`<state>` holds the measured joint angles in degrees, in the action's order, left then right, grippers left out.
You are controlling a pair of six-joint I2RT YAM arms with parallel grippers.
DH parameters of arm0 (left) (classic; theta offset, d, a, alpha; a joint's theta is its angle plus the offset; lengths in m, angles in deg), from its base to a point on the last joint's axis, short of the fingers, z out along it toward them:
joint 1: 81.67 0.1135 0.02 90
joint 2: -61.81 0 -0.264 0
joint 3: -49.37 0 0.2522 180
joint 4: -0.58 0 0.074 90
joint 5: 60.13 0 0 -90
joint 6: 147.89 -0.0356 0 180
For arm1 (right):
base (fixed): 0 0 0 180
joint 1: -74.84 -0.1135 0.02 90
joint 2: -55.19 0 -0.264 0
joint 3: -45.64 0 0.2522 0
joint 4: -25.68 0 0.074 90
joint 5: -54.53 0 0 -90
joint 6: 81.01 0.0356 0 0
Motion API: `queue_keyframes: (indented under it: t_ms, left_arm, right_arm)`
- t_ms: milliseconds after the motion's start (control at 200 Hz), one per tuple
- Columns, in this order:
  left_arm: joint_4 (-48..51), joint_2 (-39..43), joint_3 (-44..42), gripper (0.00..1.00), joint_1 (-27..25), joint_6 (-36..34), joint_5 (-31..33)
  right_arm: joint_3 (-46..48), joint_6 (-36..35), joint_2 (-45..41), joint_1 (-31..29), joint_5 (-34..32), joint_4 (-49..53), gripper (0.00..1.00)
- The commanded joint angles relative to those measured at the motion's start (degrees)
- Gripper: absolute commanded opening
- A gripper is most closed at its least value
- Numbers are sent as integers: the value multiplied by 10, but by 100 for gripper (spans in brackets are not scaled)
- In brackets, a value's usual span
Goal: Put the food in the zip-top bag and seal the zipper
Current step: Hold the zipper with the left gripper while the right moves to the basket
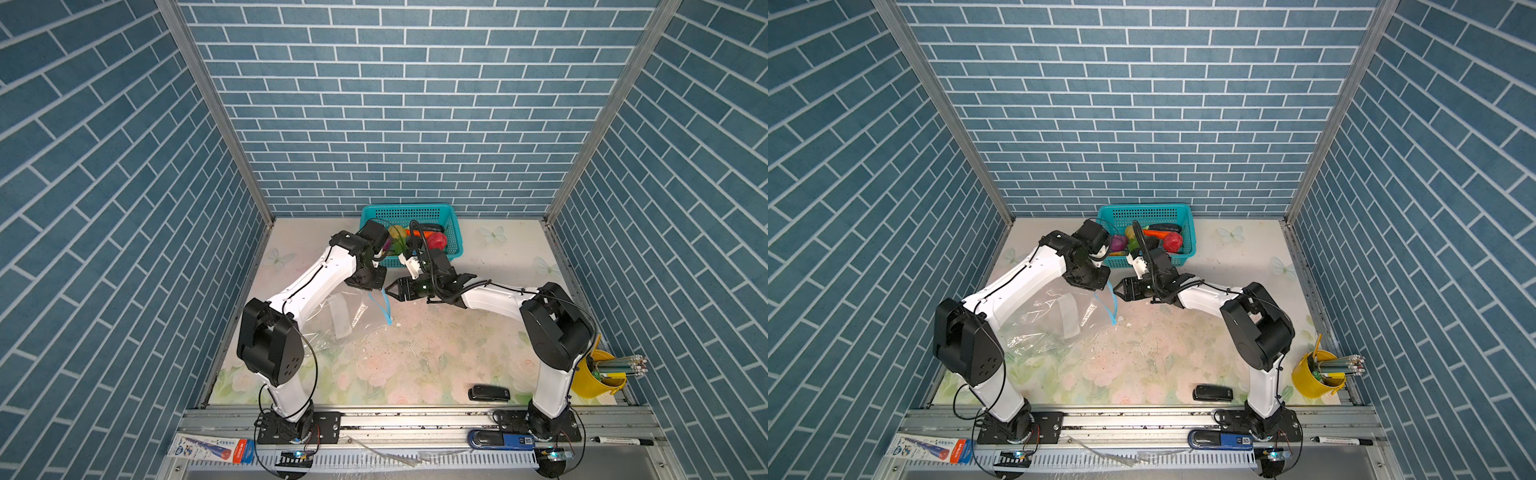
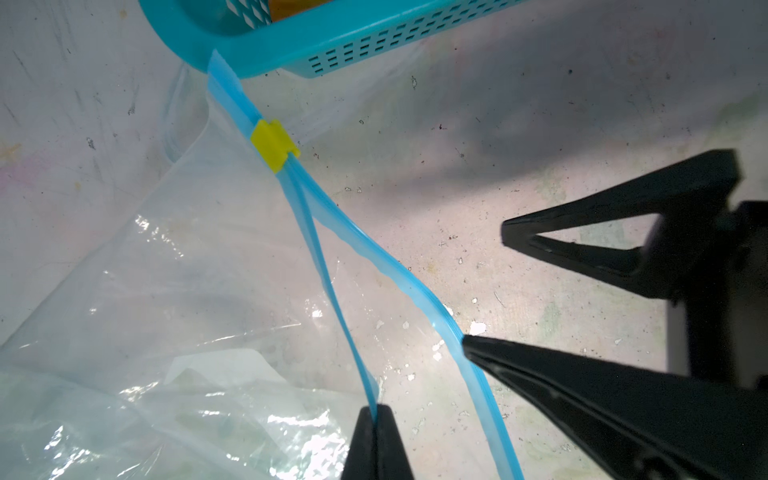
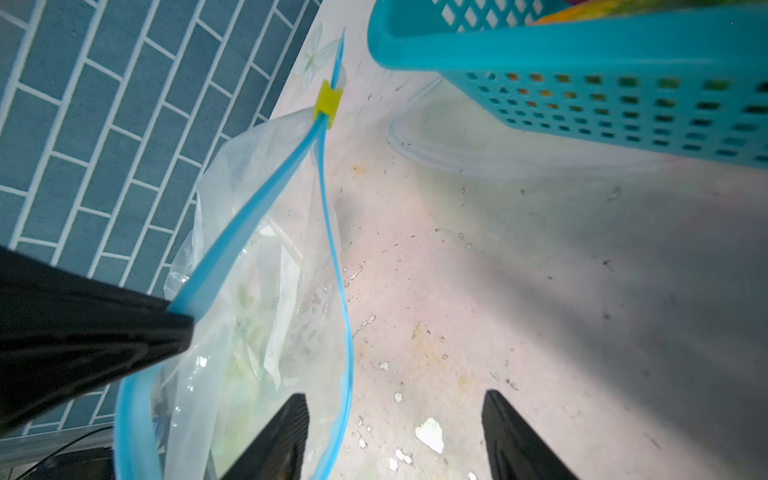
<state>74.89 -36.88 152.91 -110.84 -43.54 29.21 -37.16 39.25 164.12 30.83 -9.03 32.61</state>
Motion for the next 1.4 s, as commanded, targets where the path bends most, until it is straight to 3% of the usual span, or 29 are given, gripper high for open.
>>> queue_keyframes:
  t_ms: [0,365,510,745,895,1055,1230,1395]
  left_arm:
    - [1,23,2,0,-4,1,3]
    - [-18,41,-20,0,-4,18,-8]
    - [-30,46,-43,0,-4,32,0]
    - [-52,51,-65,0,5,65,3]
    - [-66,44,-57,0,7,71,-11]
    - [-65,35,-51,0,7,69,-11]
    - [-56,28,-44,0,6,65,-10]
    - [-51,23,-37,0,7,56,-7]
  right_arm:
    - [-36,13,26,-15,4,14,67]
    - [-59,19,61,-47,-4,29,67]
    - [-58,7,33,-40,-17,67,67]
    - [-73,-60,-71,8,-144,248,63]
    - [-152,-107,-75,35,-237,334,60]
    - [-279,-150,-4,60,-331,416,58]
    - [-432,-146,98,88,-346,504,58]
    - [-571,-131,212,112,-320,588,55]
